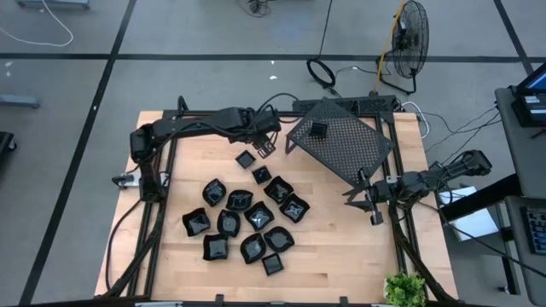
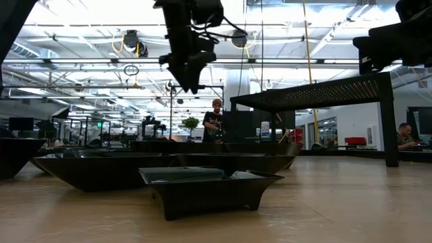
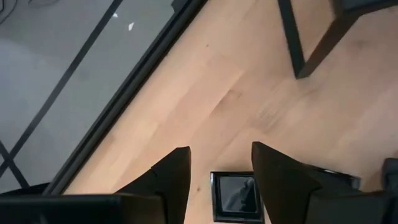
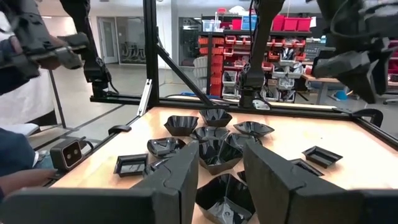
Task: Pick & Place Mini shaped plates
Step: Stack the black square plate on the square black plate on the shelf
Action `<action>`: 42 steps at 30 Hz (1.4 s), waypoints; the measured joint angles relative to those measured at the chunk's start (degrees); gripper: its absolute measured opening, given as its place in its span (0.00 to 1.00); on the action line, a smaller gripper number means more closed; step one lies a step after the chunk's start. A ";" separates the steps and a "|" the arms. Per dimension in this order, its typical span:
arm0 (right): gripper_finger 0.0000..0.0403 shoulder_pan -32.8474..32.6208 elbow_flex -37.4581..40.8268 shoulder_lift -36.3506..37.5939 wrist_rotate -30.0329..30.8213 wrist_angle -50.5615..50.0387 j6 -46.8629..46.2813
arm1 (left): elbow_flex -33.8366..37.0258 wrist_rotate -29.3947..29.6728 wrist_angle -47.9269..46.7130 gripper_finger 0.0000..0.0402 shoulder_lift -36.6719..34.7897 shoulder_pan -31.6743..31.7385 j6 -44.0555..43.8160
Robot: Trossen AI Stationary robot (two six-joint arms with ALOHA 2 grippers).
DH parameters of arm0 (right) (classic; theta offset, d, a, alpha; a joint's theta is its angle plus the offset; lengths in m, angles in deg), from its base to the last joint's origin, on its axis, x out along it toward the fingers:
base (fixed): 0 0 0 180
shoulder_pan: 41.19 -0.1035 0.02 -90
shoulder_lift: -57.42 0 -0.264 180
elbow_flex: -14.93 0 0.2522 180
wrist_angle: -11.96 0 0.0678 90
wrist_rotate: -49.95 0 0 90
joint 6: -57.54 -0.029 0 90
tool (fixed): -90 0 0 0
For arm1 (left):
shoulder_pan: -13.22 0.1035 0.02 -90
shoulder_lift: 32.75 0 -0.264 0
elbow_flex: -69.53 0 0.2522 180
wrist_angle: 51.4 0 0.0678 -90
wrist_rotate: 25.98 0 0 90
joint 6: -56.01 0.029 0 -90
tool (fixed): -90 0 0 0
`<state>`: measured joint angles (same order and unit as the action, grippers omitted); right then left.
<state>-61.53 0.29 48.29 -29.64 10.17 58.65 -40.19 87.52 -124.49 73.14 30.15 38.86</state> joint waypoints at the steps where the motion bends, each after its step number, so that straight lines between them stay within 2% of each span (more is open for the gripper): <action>1: 0.28 0.00 0.02 0.00 0.00 -0.17 -0.01 | 1.37 -0.02 0.10 0.44 -0.55 0.38 -0.23; 3: 0.28 0.00 -0.01 -0.02 -0.02 -0.20 0.02 | 4.87 -0.38 1.73 0.44 -2.05 1.46 -1.02; 8: 0.28 0.00 0.00 -0.02 0.00 -0.16 0.02 | 16.77 -5.62 9.50 0.44 -7.21 4.69 -2.02; 13: 0.28 0.00 -0.01 0.00 0.00 -0.18 0.02 | 29.55 -6.27 17.42 0.44 -10.21 7.34 -3.74; 17: 0.28 -0.02 -0.01 0.00 0.00 -0.14 0.00 | 38.42 -14.08 26.88 0.44 -10.33 8.85 -4.79; 20: 0.28 -0.02 -0.01 -0.02 0.00 -0.22 0.02 | 43.42 -16.70 33.88 0.44 -10.34 9.25 -5.05; 24: 0.28 -0.02 -0.01 -0.02 0.00 -0.20 0.02 | 45.90 -17.02 36.35 0.44 -10.34 9.78 -6.09; 32: 0.28 -0.01 0.00 -0.02 0.00 -0.21 0.01 | 45.92 -17.04 40.45 0.44 -10.36 9.73 -5.78; 42: 0.28 -0.02 0.00 -0.02 0.00 -0.22 0.02 | 45.92 -17.87 39.92 0.44 -10.36 9.73 -3.62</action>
<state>-61.55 0.29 48.27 -29.64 9.95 58.67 5.73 69.65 -84.57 62.78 39.87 35.25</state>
